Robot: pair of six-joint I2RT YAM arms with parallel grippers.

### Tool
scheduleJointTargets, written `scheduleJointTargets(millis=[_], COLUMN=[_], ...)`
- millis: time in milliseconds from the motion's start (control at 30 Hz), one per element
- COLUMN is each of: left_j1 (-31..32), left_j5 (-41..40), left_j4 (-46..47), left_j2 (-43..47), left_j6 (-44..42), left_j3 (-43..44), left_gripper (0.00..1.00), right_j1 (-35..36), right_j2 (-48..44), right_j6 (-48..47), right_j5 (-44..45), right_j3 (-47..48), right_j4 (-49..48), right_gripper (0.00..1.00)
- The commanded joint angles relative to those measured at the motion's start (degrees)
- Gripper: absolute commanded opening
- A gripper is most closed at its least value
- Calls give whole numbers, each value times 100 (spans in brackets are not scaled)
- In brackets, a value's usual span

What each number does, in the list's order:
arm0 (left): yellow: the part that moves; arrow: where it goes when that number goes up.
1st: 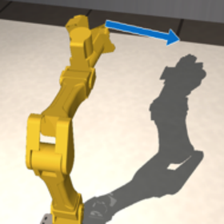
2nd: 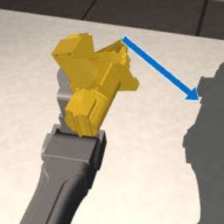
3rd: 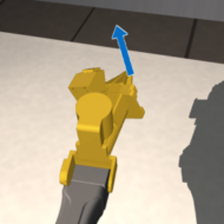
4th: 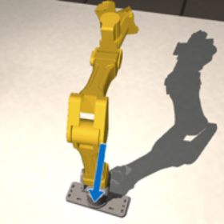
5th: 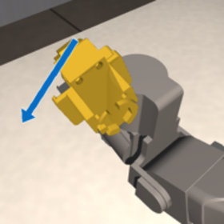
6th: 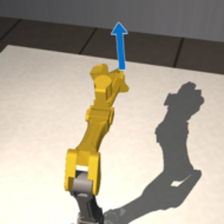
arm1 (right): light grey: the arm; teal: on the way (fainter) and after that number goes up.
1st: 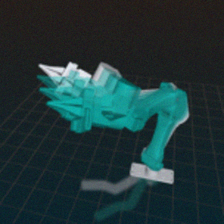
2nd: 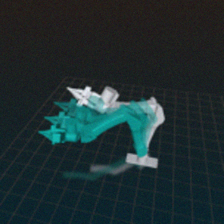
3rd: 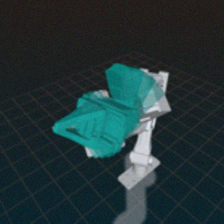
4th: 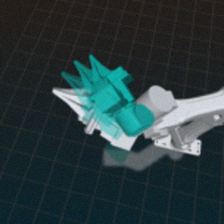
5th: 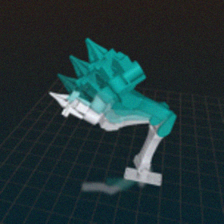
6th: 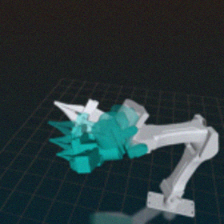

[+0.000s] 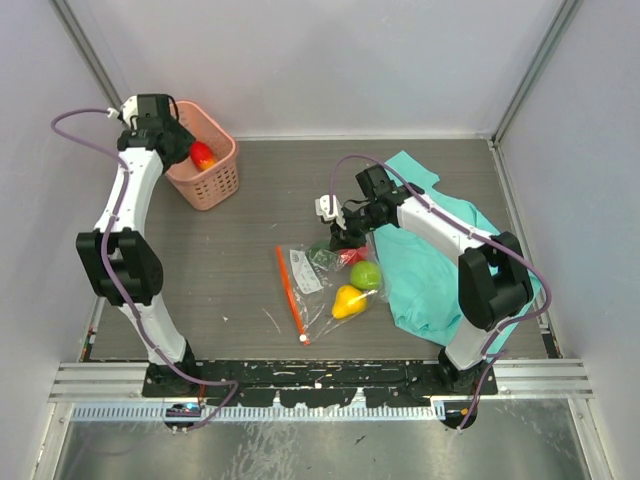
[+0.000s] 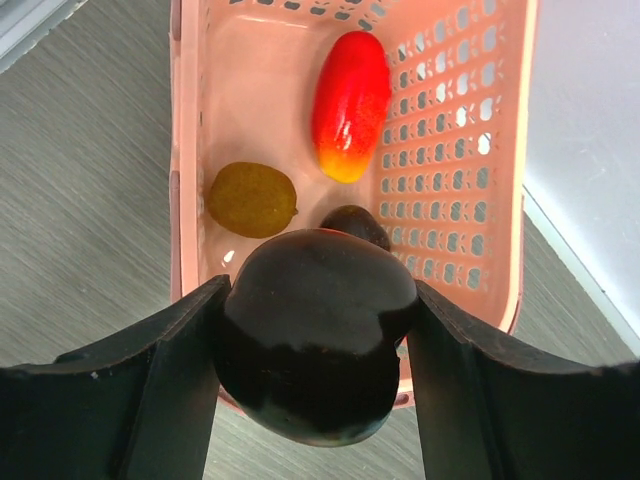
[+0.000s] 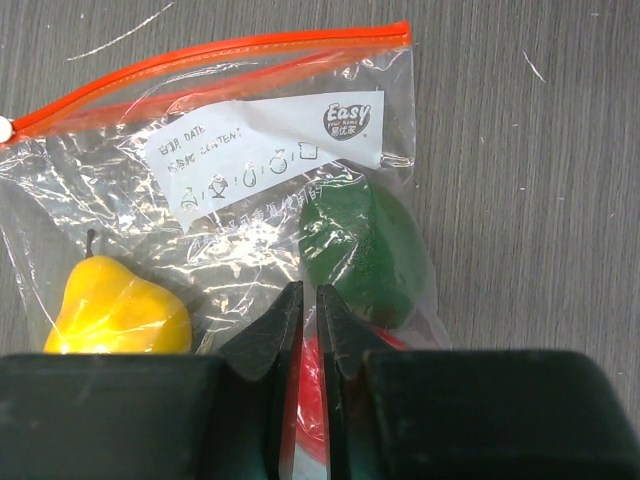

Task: Open the zip-top bag and remove the fake food
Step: Place the fake fruit in the bin.

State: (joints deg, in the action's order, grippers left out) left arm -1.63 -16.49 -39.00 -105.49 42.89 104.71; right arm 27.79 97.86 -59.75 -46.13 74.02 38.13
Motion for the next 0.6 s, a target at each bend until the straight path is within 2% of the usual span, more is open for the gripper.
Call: scheduleJointTargets(millis=[0, 33, 67, 333, 567], left_j1=[-6, 0, 8, 12, 13], left_j5=[-361, -396, -422, -447, -89], left_j4=[-476, -562, -613, -616, 243], left_j2=[-151, -209, -250, -92, 723], left_j6=[-20, -60, -121, -279, -429], left_j3=[602, 730, 837, 1029, -11], left_gripper=[79, 97, 99, 98, 98], right_j1=[16, 16, 17, 16, 16], right_j2=[-224, -220, -217, -254, -282], right_j6=[34, 36, 37, 40, 38], right_j5=[-56, -54, -54, -46, -61], right_j3=[27, 27, 33, 33, 19], right_j4=[-130, -130, -130, -121, -130], right_gripper=[17, 17, 17, 17, 17])
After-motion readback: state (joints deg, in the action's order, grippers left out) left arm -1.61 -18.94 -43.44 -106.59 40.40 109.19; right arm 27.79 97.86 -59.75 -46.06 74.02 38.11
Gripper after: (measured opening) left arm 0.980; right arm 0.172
